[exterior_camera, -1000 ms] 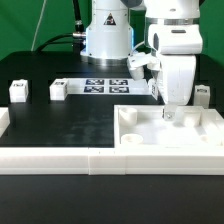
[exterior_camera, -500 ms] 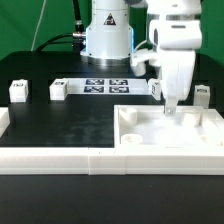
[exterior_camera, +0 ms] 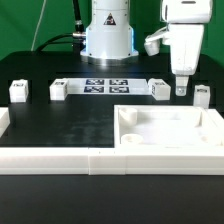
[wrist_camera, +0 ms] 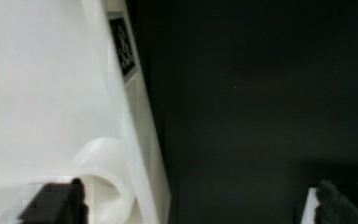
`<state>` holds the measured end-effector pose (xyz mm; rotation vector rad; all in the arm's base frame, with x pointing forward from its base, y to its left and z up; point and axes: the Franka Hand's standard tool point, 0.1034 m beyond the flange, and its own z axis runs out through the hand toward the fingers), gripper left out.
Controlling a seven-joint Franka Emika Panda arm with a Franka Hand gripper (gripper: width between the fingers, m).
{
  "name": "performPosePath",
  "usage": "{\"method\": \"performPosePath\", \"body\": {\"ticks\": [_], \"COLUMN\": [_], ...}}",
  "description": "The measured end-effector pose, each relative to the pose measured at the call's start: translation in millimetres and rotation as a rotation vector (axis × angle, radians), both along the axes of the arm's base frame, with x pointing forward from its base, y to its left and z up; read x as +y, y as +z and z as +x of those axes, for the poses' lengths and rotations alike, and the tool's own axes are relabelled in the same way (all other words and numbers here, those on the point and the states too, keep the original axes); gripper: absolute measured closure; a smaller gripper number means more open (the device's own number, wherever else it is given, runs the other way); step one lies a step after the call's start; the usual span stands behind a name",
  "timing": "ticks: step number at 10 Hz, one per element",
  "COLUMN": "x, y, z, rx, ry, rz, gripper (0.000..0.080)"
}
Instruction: Assemble one leg
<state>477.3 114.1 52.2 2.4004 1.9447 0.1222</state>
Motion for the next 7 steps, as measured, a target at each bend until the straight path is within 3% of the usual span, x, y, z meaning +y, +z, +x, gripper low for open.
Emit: {"method": "performPosePath", "body": {"ticks": [4, 7], "x": [6.1, 32.4], "y": [-1.9, -4.1], "z": [-6.8, -25.1], "rx": [0.009, 0.045], "ry": [-0.424, -0.866], "rz": [0.060, 0.116], "gripper": [0.0150, 0.0150]}}
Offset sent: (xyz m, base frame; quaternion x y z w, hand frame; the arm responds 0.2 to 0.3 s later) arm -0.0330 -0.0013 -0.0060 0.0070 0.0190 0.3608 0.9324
